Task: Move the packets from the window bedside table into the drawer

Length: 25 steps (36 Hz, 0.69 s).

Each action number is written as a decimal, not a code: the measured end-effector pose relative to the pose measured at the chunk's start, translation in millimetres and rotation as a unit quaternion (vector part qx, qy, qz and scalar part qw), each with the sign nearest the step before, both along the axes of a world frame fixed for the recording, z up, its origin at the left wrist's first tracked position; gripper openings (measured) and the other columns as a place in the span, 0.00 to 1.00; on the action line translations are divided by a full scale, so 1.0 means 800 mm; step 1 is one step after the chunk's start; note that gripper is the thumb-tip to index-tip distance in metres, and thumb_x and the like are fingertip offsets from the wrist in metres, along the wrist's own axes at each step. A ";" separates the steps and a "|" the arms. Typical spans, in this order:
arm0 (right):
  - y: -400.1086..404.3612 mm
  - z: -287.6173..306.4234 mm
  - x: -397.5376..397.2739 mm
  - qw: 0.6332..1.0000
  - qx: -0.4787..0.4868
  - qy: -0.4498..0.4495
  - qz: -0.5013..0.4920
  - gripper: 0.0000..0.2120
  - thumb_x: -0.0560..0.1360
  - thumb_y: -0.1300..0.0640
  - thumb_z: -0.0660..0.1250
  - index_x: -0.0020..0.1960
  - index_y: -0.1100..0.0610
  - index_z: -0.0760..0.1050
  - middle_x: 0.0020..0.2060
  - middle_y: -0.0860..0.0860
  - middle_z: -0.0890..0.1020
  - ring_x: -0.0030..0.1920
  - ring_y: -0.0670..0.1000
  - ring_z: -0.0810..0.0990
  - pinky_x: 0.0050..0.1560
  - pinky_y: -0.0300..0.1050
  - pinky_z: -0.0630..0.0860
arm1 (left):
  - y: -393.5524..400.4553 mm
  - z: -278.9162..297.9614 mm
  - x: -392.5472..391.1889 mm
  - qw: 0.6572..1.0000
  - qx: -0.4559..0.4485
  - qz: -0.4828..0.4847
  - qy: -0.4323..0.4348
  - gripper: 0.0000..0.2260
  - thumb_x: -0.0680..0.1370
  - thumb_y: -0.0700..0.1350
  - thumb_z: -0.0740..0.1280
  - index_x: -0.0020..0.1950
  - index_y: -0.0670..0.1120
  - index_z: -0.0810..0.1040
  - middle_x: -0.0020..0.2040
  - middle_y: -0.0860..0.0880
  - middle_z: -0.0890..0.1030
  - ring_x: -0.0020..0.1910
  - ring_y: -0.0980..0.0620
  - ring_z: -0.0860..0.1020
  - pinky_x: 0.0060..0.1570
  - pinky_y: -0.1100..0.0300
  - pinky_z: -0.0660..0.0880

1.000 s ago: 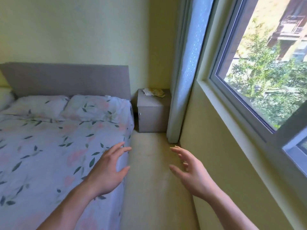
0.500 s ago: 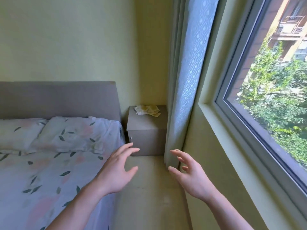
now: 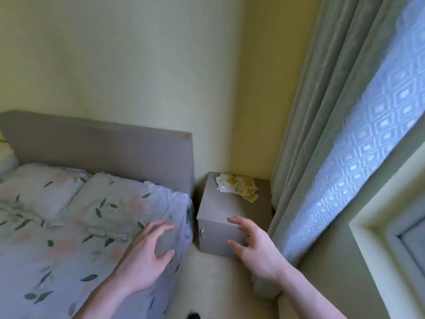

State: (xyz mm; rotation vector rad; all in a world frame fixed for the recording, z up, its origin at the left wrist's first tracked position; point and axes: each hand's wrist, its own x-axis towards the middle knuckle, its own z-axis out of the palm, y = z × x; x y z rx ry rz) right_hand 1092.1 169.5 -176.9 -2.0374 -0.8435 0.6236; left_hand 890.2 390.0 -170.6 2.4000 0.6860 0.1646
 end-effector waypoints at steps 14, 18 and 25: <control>0.144 -0.041 0.210 0.994 -0.059 0.025 -0.093 0.24 0.75 0.50 0.72 0.69 0.41 0.71 0.64 0.39 0.74 0.64 0.40 0.73 0.63 0.32 0.68 | 0.192 -0.053 0.300 0.992 -0.034 -0.111 0.043 0.22 0.76 0.49 0.70 0.69 0.59 0.72 0.70 0.64 0.66 0.70 0.63 0.66 0.72 0.62 0.62; 0.158 -0.065 0.274 0.988 -0.080 0.049 -0.123 0.26 0.75 0.50 0.72 0.71 0.44 0.72 0.65 0.41 0.74 0.67 0.41 0.71 0.68 0.37 0.68 | 0.207 -0.085 0.386 0.989 -0.067 -0.115 0.066 0.20 0.75 0.47 0.70 0.67 0.58 0.74 0.67 0.62 0.69 0.67 0.61 0.69 0.64 0.67 0.62; 0.190 -0.106 0.396 0.981 -0.113 0.086 -0.135 0.23 0.76 0.49 0.71 0.69 0.43 0.72 0.58 0.37 0.73 0.62 0.40 0.75 0.59 0.30 0.69 | 0.225 -0.150 0.508 0.972 -0.145 -0.101 0.157 0.20 0.75 0.46 0.70 0.67 0.55 0.74 0.67 0.57 0.70 0.65 0.56 0.73 0.63 0.65 0.68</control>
